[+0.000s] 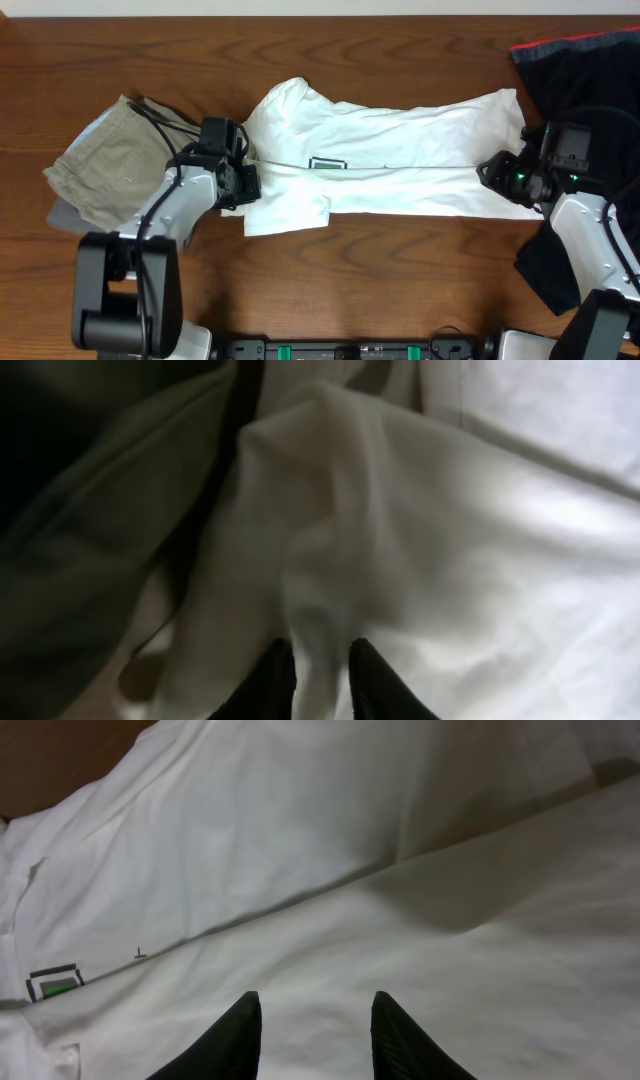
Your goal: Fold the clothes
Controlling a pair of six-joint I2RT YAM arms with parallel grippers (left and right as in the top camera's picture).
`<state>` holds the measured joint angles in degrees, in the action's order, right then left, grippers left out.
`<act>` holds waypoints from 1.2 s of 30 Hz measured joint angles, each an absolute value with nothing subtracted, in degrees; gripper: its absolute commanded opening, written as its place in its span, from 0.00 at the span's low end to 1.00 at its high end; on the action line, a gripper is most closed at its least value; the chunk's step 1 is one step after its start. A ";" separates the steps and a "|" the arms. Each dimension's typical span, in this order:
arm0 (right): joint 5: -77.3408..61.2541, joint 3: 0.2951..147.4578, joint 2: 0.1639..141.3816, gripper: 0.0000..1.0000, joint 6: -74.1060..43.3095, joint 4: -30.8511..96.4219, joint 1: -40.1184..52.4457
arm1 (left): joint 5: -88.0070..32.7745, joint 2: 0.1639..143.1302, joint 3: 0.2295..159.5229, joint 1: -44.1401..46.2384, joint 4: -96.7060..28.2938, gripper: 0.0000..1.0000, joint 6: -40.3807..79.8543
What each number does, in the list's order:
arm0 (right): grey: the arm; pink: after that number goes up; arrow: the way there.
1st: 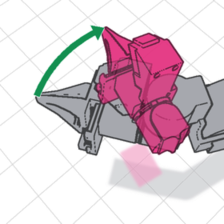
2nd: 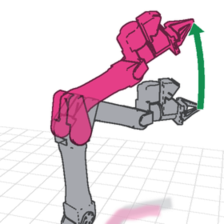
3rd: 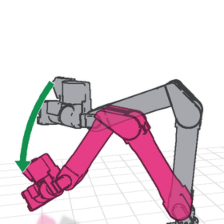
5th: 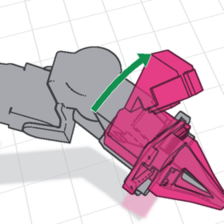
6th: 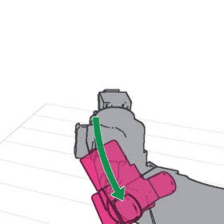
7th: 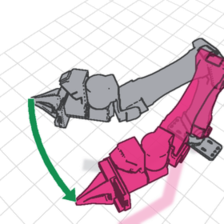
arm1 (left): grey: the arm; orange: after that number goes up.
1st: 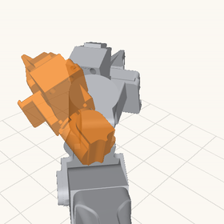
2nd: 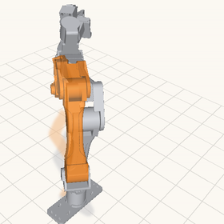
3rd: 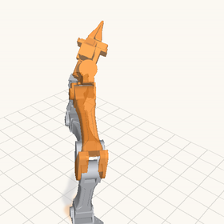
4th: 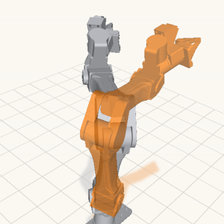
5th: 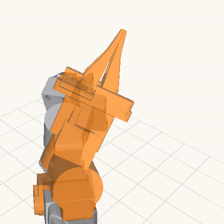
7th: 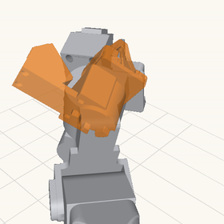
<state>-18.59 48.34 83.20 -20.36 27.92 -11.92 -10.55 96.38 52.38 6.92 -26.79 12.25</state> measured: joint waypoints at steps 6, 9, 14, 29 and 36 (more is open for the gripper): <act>-18.57 48.34 83.20 0.35 -20.36 28.10 -11.92 | -12.03 96.75 52.36 6.94 -25.50 0.06 12.36; -18.57 48.34 83.20 0.35 -20.34 28.08 -11.92 | -12.10 96.29 52.38 6.96 -25.56 0.06 12.38; -18.57 48.34 83.20 0.35 -20.34 28.01 -11.92 | -12.12 92.42 52.45 6.96 -25.80 0.06 12.38; -18.39 48.34 83.20 0.36 -20.36 27.57 -11.92 | -12.56 90.21 53.01 6.96 -20.21 0.06 13.10; -18.24 48.34 83.20 0.36 -20.34 27.53 -11.92 | -12.73 90.21 53.04 6.96 -17.37 0.07 13.58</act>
<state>-18.24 48.34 83.20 -20.34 27.53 -11.92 -12.73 90.21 53.04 6.96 -17.37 13.58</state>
